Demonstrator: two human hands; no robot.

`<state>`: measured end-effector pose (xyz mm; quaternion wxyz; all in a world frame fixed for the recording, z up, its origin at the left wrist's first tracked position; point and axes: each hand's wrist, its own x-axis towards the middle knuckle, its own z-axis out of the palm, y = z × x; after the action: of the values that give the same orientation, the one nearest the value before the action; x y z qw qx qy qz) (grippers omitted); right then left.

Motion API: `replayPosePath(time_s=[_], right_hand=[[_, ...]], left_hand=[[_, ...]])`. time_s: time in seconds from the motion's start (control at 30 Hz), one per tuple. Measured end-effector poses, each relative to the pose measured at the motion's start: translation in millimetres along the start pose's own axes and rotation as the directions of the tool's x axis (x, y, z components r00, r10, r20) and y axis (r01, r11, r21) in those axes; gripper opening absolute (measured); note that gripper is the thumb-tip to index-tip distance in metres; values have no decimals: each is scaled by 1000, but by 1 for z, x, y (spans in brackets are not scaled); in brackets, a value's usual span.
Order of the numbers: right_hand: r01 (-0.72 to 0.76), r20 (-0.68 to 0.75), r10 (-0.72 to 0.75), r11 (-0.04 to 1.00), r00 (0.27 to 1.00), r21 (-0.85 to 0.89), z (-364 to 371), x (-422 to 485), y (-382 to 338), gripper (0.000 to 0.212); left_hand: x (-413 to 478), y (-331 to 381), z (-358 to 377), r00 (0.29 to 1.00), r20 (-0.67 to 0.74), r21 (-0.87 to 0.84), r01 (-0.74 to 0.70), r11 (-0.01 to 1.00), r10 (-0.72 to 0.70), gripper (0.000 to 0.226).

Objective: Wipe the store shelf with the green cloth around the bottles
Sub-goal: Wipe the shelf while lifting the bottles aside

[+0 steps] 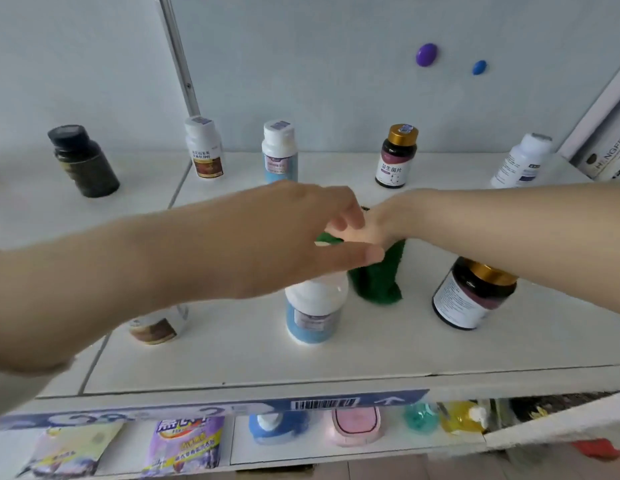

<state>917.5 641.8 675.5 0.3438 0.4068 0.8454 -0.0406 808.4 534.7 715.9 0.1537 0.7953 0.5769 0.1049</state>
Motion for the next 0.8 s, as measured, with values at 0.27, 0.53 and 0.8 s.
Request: replayPosePath(time_s=[0.27, 0.53, 0.8], right_hand=[[-23, -204, 67, 978, 977, 207, 26, 8, -9, 57], [20, -416, 164, 914, 894, 404, 74, -6, -36, 54], [106, -866, 211, 952, 454, 287, 152, -68, -65, 29]], left_hand=[[-26, 3, 36, 989, -52, 74, 139, 987, -136, 44], [-44, 7, 18, 947, -248, 3, 213, 977, -206, 41], [-55, 4, 21, 956, -225, 36, 202, 979, -189, 41]])
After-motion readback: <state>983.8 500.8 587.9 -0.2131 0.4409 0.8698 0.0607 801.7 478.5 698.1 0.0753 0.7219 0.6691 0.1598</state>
